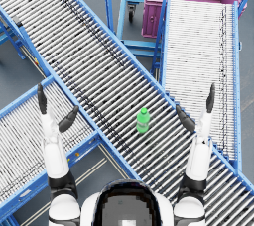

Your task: Pick up the oil and place it on the left assembly line, put the cola on the right, and keep Sprite still

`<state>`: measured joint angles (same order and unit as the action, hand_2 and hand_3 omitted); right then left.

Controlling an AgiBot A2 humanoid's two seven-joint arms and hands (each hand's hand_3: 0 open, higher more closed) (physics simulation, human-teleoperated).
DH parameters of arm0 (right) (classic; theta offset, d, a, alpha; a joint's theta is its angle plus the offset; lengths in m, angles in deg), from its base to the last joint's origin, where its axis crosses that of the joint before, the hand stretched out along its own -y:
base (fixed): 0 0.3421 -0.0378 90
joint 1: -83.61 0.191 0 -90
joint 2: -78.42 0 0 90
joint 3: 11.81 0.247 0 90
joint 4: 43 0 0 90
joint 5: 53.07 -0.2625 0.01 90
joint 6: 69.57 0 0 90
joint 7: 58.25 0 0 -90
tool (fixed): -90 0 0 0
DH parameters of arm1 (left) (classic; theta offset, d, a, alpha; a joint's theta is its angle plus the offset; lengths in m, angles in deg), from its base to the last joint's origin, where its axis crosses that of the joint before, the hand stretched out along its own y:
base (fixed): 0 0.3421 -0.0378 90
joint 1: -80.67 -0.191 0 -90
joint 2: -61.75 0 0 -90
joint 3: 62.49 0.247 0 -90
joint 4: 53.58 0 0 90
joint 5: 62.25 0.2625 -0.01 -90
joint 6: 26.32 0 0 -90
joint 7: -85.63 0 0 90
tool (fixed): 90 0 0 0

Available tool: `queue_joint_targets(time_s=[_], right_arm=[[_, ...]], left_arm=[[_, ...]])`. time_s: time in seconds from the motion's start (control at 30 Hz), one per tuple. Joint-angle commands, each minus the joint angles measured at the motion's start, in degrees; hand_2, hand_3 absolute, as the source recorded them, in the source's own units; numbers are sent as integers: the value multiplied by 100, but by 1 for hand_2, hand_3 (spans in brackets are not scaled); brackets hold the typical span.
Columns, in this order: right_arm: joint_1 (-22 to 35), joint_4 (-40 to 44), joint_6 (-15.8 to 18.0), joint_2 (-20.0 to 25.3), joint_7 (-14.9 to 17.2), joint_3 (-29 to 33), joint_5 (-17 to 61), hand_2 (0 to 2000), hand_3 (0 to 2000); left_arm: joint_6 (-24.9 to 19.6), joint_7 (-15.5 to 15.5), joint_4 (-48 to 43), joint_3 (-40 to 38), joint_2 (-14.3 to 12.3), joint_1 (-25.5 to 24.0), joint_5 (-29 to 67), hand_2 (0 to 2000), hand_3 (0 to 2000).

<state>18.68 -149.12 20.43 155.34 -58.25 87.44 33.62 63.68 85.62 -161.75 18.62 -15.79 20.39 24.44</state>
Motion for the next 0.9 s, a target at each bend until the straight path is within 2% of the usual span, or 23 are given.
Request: queue_joint_targets(time_s=[0.03, 0.23, 0.9], right_arm=[[-1, -1, 0, 2, 0, -4, 0, 0, 0], [106, -4, 0, -17, 0, 38, 0, 0, 0], [61, 31, 0, 26, 0, 33, 0, 0, 0]], left_arm=[[0, 0, 2, -3, -1, -1, 0, 0, 0], [0, 0, 13, 39, 23, 120, 0, 0, 0], [0, 0, -20, 41, 1, 86, 0, 0, 0]])
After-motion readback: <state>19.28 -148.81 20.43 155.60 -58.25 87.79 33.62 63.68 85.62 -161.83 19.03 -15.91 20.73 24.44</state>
